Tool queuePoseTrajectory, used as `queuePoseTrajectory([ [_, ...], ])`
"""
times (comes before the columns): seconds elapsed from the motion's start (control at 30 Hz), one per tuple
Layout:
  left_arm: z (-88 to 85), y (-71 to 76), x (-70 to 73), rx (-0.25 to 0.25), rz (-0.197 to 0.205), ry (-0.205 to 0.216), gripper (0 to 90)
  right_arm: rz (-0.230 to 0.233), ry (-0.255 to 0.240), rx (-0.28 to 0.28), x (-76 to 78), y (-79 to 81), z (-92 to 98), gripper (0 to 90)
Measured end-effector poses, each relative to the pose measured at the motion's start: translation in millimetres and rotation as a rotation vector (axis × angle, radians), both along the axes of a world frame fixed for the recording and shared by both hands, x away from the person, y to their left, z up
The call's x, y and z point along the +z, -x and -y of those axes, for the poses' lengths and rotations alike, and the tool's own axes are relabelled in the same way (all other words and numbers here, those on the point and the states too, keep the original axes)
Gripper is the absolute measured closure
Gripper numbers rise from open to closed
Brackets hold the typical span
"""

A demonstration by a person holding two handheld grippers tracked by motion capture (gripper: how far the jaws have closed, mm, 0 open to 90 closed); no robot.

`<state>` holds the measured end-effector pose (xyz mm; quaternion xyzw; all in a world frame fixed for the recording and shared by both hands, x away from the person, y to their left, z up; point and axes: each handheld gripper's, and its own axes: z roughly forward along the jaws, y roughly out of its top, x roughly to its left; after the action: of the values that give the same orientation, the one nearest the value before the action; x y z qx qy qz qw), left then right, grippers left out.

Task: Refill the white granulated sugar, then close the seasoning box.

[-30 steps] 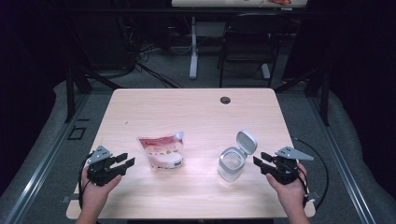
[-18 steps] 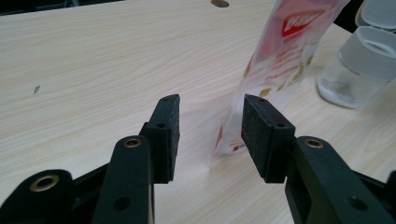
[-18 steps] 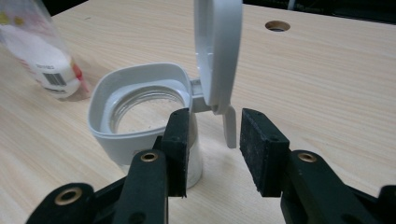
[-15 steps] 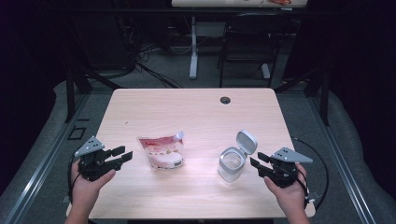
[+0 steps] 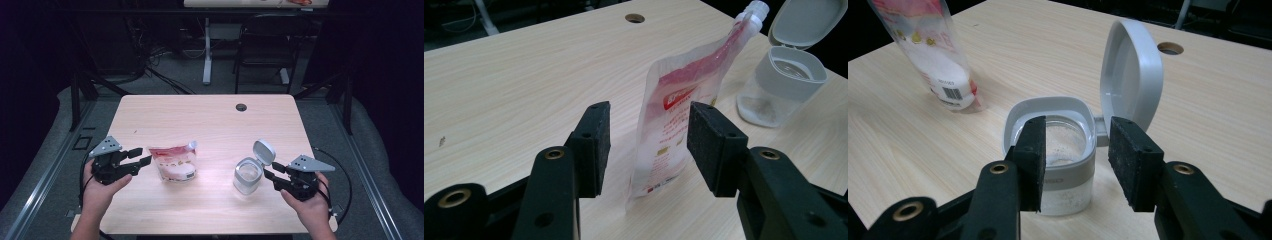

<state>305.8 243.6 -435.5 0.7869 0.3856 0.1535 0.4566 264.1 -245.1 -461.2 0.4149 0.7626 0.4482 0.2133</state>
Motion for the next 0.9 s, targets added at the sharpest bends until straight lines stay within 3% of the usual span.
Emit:
queuePoseTrajectory([
  [0.17, 6.4, -7.9, 2.8, -0.009, 0.004, -0.030, 56.0, 0.013, -0.012, 0.017, 14.1, -4.3, -3.9, 59.0],
  [0.47, 14.4, -20.6, 10.3, -0.025, -0.013, -0.051, 59.9, 0.033, 0.028, 0.054, 31.3, -16.3, -19.6, 61.9],
  [0.63, 17.1, -21.4, 10.3, -0.044, -0.003, -0.036, 62.5, 0.035, 0.075, 0.091, 38.9, -25.5, -38.6, 64.1],
  [0.9, 16.3, -21.5, 6.6, -0.078, 0.018, -0.027, 65.9, 0.027, 0.091, 0.127, 41.2, -36.5, -60.0, 64.3],
])
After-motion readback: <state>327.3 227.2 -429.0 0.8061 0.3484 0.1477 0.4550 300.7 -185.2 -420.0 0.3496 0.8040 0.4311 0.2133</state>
